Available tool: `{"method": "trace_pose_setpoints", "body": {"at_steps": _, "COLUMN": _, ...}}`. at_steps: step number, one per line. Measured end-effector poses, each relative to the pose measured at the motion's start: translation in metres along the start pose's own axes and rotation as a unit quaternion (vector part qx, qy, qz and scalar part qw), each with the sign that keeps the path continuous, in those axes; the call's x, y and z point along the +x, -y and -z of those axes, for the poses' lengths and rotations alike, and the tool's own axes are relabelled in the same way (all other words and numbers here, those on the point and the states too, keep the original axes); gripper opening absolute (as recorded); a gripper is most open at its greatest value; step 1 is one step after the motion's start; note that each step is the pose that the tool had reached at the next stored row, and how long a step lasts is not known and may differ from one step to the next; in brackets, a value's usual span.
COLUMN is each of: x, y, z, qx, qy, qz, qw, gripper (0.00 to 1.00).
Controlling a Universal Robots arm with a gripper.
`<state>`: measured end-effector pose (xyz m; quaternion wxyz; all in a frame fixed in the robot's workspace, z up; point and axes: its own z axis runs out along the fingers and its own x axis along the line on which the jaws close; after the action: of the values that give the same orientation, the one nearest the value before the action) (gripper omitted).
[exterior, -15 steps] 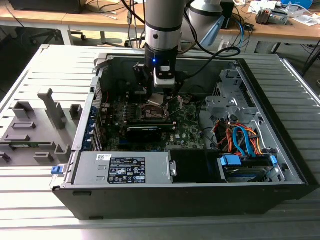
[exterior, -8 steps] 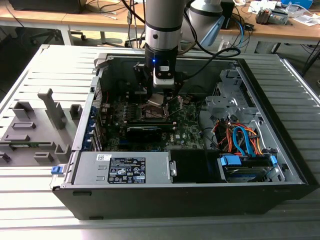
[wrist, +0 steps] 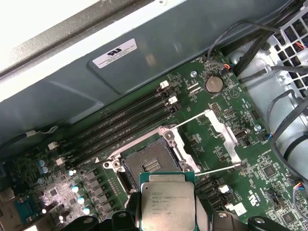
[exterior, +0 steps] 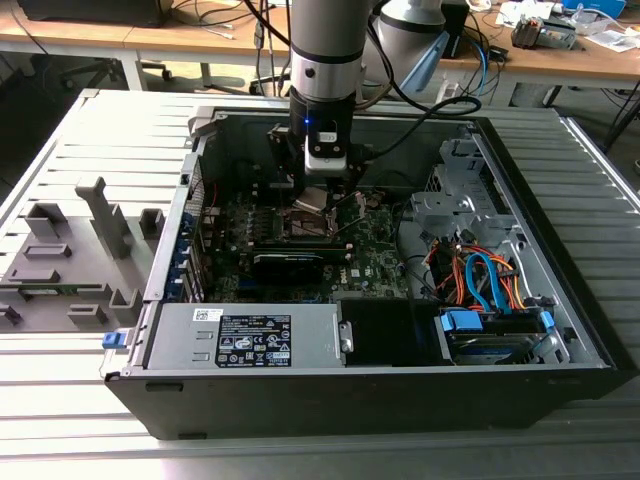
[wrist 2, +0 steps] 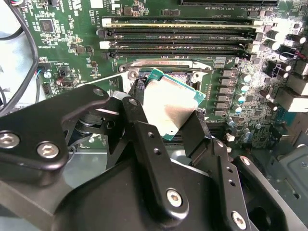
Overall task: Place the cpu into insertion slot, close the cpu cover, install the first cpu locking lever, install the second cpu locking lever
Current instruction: 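Place the cpu into insertion slot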
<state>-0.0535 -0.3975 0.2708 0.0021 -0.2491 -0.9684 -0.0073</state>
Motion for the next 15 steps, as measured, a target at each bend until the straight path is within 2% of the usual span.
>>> {"method": "trace_pose_setpoints", "body": {"at_steps": 15, "x": 0.0000, "y": 0.0000, "z": -0.0004, "qx": 0.0006, "qy": 0.0008, "qz": -0.025, "qw": 0.9997, "gripper": 0.54}}
